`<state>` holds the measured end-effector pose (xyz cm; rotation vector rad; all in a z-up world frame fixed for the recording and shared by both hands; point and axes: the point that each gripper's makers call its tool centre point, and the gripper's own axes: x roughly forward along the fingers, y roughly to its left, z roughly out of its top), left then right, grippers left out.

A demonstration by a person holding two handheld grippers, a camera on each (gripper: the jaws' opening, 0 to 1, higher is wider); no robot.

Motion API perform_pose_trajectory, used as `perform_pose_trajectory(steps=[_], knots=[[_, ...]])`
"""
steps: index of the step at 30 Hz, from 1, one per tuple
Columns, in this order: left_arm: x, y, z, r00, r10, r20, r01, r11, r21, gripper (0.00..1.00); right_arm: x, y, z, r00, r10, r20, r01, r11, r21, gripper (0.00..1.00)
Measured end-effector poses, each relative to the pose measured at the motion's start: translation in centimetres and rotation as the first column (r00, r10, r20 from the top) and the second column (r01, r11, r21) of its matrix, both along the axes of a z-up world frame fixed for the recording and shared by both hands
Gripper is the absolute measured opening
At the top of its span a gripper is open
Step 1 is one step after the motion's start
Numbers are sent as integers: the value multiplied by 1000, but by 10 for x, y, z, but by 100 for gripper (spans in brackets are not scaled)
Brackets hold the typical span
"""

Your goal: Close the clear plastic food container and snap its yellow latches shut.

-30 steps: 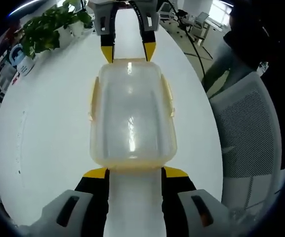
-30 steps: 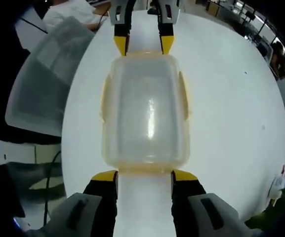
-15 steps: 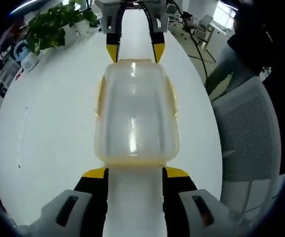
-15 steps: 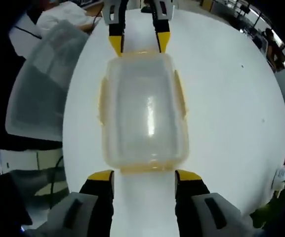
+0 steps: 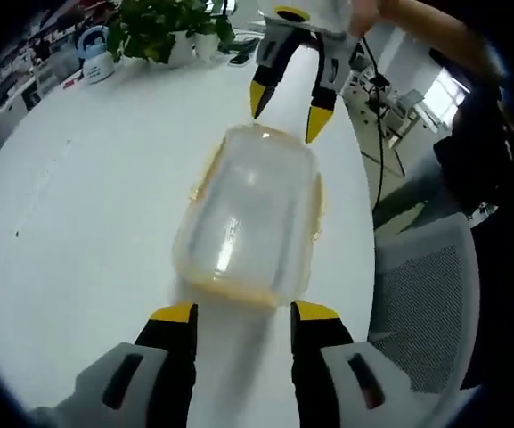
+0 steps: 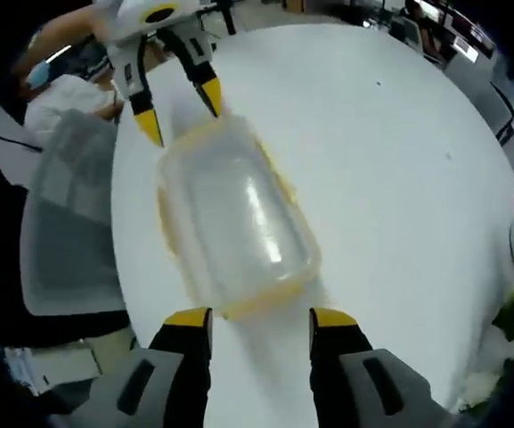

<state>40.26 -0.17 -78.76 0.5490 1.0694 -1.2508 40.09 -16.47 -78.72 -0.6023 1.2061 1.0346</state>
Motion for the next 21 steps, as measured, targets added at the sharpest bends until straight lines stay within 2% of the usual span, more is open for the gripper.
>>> perform_pose_trajectory(steps=[3,5,7,10,12,15,16,18,20,21], knots=[[3,-3,2,993,111,-46,-111,994,-4,40,-3,7,2,996,-84,-39,86,996,30,41],[6,-2,1,989,140,-51,-140,990,9,39,-4,6,1,985,-160,-70,161,987,15,41],[7,-1,0,980,191,-63,-190,982,19,38,2,1,-1,983,-181,-45,181,984,-1,40],[10,1,-3,968,241,-72,-240,970,33,36,2,-2,-3,976,-212,-52,211,977,-9,38],[10,2,-4,954,285,-93,-282,959,43,36,0,-3,-5,971,-230,-62,230,973,-11,37],[12,1,-4,920,369,-134,-367,929,42,35,2,-6,-6,958,-277,-72,277,961,-6,35],[13,0,-4,906,396,-148,-394,918,42,34,2,-5,-5,941,-327,-89,328,945,0,34],[13,-2,-3,869,455,-195,-456,889,46,33,7,-5,-6,927,-364,-89,366,931,1,35],[18,0,-4,839,506,-200,-505,861,63,33,10,-4,-5,901,-421,-107,423,906,-1,35],[19,0,-4,816,537,-213,-535,842,75,32,12,-2,-4,890,-441,-116,445,895,8,35]])
